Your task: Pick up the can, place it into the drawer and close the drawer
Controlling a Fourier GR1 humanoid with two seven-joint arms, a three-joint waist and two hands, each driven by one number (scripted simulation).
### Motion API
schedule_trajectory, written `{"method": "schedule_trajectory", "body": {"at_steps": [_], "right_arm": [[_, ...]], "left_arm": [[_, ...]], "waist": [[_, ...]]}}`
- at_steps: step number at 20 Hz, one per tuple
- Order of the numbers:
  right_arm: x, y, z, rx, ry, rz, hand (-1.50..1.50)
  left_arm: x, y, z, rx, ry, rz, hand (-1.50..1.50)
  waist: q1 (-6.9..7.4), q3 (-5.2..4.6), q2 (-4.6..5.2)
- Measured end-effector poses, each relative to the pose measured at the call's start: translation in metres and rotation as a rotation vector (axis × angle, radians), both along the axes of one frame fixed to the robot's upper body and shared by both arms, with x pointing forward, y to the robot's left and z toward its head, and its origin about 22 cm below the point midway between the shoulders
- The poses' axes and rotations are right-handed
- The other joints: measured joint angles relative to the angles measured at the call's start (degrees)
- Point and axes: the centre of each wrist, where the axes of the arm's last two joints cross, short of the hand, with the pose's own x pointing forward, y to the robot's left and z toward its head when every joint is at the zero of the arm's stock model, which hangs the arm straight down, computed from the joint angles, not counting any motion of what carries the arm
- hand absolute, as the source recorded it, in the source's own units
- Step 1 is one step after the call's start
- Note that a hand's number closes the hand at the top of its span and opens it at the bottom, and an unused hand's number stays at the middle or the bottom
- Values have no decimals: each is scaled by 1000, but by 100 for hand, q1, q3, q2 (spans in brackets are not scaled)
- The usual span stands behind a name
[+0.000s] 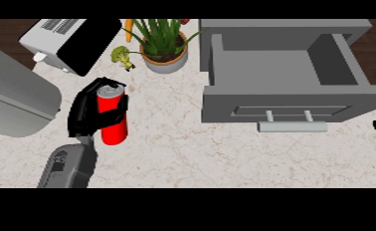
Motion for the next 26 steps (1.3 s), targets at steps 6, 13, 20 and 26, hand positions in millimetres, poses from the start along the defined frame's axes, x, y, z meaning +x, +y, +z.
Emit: {"method": "schedule_trajectory", "body": {"at_steps": [6,13,20,26], "right_arm": [[-3,1,3,-6,-7,-8,-150],[0,1,5,-1,-12,-12,-150],[-2,1,8,-8,-16,-16,-150],[-5,-2,8,-5,-9,-13,-150]], "left_arm": [[12,-30,49,39,-54,-45,150],[33,-83,101,55,-84,-102,150],[50,-137,158,91,-106,-140,150],[65,-175,201,114,-141,-160,150]], "waist": [[4,2,-6],[-15,2,-2],[-50,2,2],[-70,2,4]]}}
